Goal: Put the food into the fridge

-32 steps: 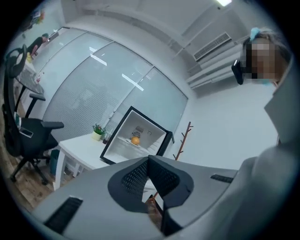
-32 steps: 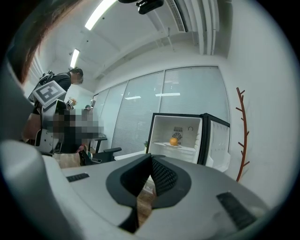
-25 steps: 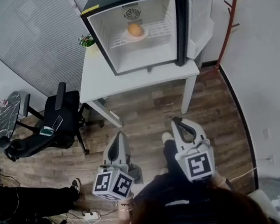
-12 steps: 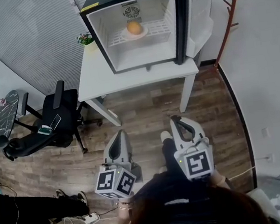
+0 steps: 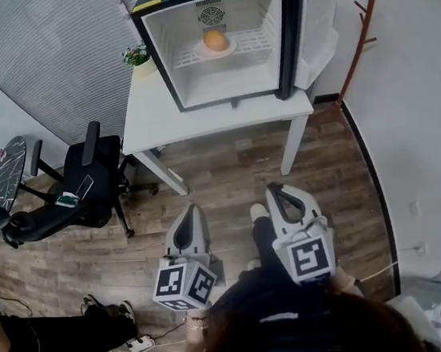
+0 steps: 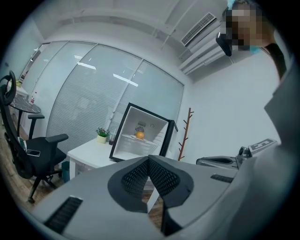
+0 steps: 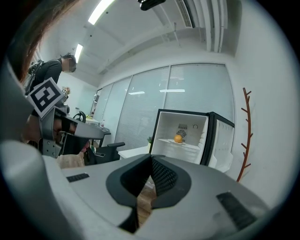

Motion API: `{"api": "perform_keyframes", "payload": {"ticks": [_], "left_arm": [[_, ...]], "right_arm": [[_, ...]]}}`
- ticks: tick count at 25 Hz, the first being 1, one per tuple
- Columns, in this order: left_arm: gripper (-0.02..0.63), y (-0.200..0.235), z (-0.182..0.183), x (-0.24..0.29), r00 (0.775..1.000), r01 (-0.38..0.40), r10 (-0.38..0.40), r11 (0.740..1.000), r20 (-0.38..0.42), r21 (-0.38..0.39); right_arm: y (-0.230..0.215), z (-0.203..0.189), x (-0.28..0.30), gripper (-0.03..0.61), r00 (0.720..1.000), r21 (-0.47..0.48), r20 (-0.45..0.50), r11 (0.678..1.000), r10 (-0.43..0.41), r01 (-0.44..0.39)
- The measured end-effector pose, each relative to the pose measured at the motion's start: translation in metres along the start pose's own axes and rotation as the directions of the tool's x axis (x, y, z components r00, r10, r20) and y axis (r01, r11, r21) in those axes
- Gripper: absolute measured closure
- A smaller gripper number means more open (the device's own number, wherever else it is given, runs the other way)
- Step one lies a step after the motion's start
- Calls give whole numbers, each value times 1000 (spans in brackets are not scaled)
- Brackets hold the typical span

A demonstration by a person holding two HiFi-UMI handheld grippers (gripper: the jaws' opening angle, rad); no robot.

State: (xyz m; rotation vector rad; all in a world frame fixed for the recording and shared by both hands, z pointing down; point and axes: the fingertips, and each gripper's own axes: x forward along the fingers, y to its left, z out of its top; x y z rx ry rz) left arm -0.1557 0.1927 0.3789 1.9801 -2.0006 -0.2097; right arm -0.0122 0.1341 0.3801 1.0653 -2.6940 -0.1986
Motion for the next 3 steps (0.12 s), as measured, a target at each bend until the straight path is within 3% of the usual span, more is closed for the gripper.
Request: {"api": "perform_keyframes", "payload": {"ticks": [3], "left_arm": [[614, 6, -1, -5, 1000, -9, 9, 1000, -1, 2]], "right_arm": [[11, 2, -1, 580, 1000, -9, -4, 1000, 15, -15]]}}
